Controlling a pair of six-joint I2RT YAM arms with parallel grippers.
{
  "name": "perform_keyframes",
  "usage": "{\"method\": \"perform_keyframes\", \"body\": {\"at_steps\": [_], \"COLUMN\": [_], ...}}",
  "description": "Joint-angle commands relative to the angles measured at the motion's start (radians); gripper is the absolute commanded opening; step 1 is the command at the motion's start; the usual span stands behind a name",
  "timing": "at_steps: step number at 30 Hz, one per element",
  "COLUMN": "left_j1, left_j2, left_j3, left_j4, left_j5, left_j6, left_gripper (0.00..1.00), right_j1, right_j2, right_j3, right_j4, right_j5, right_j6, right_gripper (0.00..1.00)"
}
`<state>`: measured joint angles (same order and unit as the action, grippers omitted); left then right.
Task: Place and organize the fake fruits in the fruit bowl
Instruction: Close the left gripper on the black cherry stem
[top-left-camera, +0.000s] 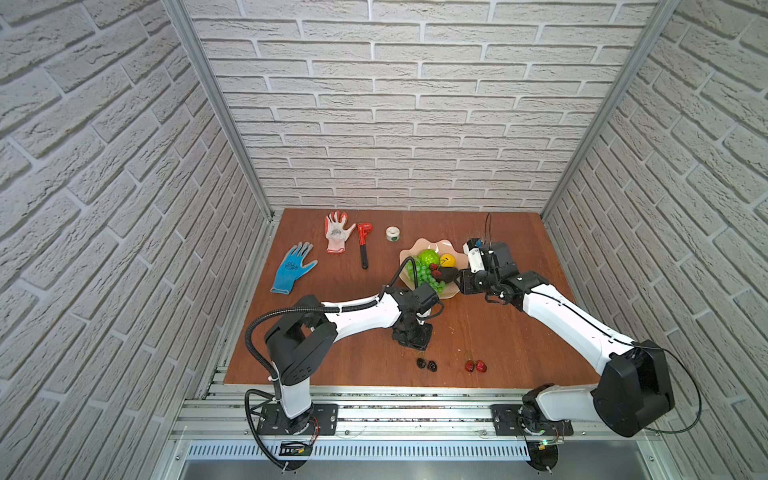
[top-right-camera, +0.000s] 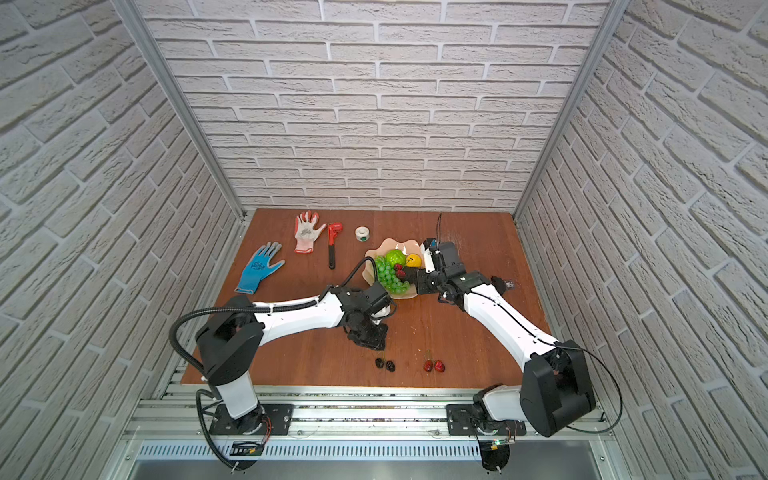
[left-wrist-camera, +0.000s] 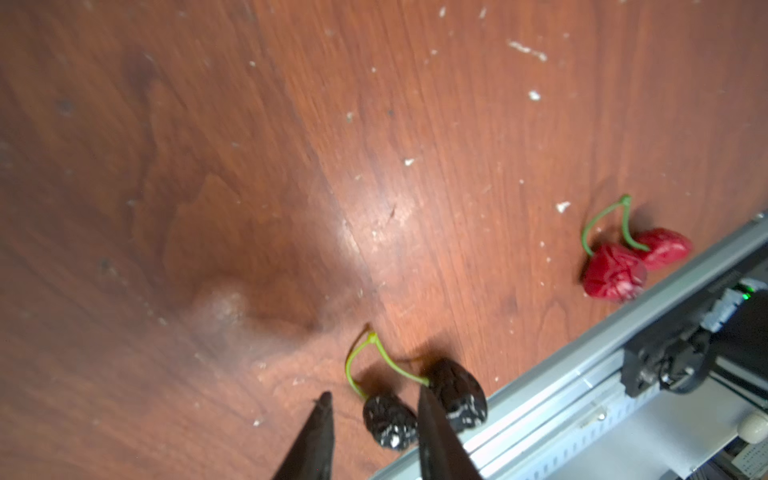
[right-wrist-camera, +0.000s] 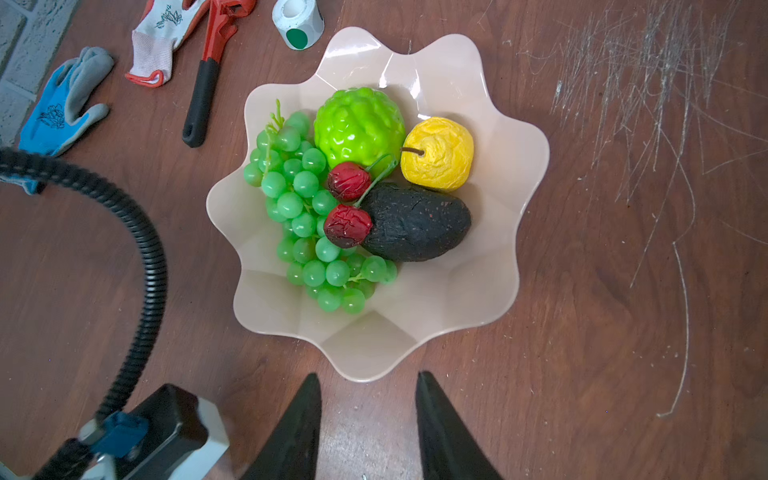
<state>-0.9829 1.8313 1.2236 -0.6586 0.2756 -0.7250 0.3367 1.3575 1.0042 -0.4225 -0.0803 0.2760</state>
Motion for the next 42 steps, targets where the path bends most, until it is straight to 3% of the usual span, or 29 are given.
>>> {"method": "perform_keyframes", "body": {"at_steps": [1,21,29,39,42], "left_j1": [-0.013,-0.046,-0.078,-0.108,-0.110], "left_j2": [0.035,0.160,0.175,0.230,0.239], "left_j3": [0.039,0.119,0.137,0.189,0.188], "left_j4": [-0.046,-0.140,-0.199,-0.246,-0.250], "left_j5": [-0.018,-0.062,-0.083,-0.131,-0.136], "left_j6": [0.019,0.030,0.023,0.007,0.008], "left_gripper": [0.40,0.45,0.33,0.28,0.22], "right_j1": [-0.002,-0.002,-0.003,-0.005,-0.007], "right_j2": [-0.018,-0.040,-0.049,-0.053,-0.060], "right_j3": [0.015,-0.033,-0.046,-0.053,-0.059], "right_j4": [0.017,0.041,0.053,0.070,0.075], "right_j5": [-0.007,0.000,0.007,0.002,0.002], "right_j6": [0.004,-0.006,-0.009,-0.023,-0.028], "right_gripper": [0.40,0.40,0.40,0.40,0.40]}}
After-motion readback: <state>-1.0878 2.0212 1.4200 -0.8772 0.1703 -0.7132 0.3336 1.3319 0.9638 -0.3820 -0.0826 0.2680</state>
